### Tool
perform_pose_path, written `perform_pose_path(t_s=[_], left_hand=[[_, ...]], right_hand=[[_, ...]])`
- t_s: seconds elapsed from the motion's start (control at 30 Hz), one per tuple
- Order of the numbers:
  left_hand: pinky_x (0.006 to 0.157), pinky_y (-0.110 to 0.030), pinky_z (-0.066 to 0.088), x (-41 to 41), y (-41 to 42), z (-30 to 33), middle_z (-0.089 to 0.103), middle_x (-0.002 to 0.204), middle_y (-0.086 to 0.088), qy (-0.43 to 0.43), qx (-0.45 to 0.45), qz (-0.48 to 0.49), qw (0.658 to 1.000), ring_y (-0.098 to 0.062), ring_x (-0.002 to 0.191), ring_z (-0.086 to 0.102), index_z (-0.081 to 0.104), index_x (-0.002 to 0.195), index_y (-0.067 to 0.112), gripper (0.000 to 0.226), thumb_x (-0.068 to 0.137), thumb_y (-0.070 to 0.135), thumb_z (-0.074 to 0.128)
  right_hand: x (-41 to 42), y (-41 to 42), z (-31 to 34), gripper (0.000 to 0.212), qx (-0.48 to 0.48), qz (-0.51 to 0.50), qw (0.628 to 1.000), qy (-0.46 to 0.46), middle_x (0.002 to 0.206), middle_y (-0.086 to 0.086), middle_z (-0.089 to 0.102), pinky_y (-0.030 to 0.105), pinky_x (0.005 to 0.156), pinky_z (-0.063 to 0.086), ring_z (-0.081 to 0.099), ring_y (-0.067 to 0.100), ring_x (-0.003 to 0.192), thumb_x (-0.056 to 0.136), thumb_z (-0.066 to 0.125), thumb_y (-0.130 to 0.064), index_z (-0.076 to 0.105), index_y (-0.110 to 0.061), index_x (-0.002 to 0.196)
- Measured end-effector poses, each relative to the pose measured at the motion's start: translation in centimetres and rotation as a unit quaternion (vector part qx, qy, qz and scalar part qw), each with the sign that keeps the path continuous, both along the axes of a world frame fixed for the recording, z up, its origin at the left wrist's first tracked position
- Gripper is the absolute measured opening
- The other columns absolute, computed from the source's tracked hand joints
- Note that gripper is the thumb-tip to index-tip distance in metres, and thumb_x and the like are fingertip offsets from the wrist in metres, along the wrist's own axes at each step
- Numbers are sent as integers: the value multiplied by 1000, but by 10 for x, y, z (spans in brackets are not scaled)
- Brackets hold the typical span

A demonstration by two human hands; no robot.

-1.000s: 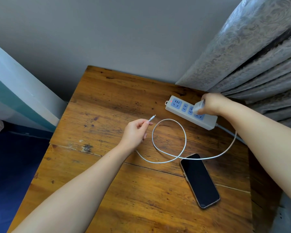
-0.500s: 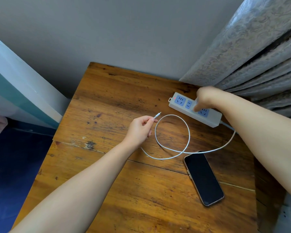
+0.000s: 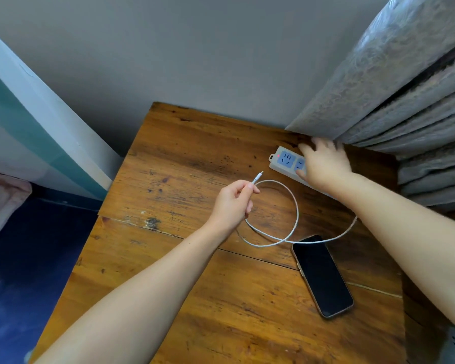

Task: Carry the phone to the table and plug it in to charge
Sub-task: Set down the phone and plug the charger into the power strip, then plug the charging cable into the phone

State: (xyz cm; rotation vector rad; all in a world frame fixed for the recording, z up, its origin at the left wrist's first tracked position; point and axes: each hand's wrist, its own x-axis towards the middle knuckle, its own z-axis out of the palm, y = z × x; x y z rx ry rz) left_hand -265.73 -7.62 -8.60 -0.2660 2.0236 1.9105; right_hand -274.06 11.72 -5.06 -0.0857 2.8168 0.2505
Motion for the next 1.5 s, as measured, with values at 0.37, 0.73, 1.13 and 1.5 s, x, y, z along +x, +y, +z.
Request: perform_pose_path(t_s=[0.37,0.73,1.13,1.5], left_hand=[[59,-12,44,41,62,38,62,69,6,40,35,-94,994,1,62,56,65,82,20,24,97,23,46],[76,-32,53,126,88,-25,63,83,-5,-255,-103,-21,961,-19,76,59,62,104,10,28,97,19,36],[88,-35,49,140,146,-26,60,115,-7,-332,24,127,935,-19,93,55,50,128,15,37,96,17,33],[81,-48,56,105,80,-23,67,112,-17,-338,235,43,910,-33,100,66,55,124,15,58,93,58,32]], right_hand=[[125,3,36,25,-665,-257,699,-56,98,7,72,37,88,54,67,21,97,93,52,-26,71,-14,103],[185,70,-5,20,-312,-37,942,-114,81,-6,62,27,68,43,61,13,77,99,33,-27,48,-21,88],[208,73,-33,17,-283,-240,921,-116,100,15,62,35,70,51,62,26,85,98,34,-14,46,-8,108],[207,39,-26,27,-488,-278,820,-109,93,-3,59,36,83,53,63,13,93,99,24,-32,47,-24,88]])
